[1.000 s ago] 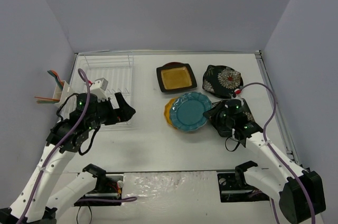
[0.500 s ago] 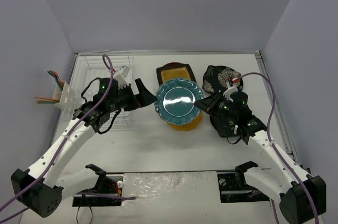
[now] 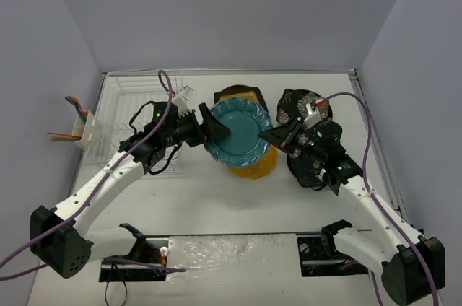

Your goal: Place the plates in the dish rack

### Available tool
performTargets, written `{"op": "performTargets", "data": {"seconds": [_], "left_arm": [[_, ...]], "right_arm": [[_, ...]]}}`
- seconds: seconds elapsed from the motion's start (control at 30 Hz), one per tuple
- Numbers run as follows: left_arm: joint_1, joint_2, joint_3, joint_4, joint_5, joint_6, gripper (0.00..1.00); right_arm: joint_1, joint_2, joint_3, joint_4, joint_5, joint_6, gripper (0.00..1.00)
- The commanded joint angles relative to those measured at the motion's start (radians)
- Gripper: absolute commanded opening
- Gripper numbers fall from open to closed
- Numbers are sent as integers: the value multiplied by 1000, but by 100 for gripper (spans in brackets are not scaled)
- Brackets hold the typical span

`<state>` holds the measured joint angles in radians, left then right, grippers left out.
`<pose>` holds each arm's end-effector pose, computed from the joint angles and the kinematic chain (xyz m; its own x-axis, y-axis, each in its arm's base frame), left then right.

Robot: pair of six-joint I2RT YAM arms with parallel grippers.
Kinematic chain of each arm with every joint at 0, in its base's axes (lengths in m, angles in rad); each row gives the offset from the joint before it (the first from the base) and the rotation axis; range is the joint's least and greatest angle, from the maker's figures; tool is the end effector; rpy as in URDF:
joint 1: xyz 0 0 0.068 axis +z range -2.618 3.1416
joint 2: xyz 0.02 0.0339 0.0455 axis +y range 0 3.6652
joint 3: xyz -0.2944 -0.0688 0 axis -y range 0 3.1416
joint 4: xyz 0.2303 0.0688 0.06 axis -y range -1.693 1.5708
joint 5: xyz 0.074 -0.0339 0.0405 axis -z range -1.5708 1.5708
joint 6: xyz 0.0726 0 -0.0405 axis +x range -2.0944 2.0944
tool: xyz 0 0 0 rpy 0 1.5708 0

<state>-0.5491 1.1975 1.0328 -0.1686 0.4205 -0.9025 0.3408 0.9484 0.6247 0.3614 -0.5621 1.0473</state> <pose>0.2253 -0.1726 0.3632 -0.8051 -0.3473 -0.4807 0.2801 0.4918 -0.8244 0.1955 0.1104 0.3414 -0.6619 0.5428 -0.5170 -0.4231 0.2988 0.8554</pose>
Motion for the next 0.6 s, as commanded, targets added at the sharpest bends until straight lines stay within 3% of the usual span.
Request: {"op": "performTargets", "data": {"seconds": [0.0, 0.07, 0.17, 0.27, 0.37, 0.4, 0.47, 0.53, 0.57], "left_arm": [[-3, -37, 13, 144, 35, -52, 65], [-3, -46, -2, 160, 37, -62, 56], [-3, -72, -26, 207, 32, -76, 30], [-2, -80, -38, 220, 39, -88, 10], [-2, -84, -39, 225, 50, -92, 0], [-1, -87, -36, 221, 50, -89, 0], [0, -97, -21, 201, 39, -71, 0], [0, -110, 4, 165, 15, -37, 0], [2, -116, 17, 117, -4, -11, 0]], "right_arm": [[-5, -11, 72, 270, -68, 62, 0], [-5, -11, 66, 277, -68, 65, 0], [-5, -13, 54, 282, -67, 63, 0], [-5, -12, 44, 294, -69, 69, 0], [-5, -10, 39, 284, -68, 59, 0], [-5, -10, 38, 268, -64, 47, 5], [-8, -12, 41, 221, -51, 12, 27], [-8, -17, 43, 180, -42, -26, 59], [-9, -17, 51, 161, -35, -43, 69]]}}
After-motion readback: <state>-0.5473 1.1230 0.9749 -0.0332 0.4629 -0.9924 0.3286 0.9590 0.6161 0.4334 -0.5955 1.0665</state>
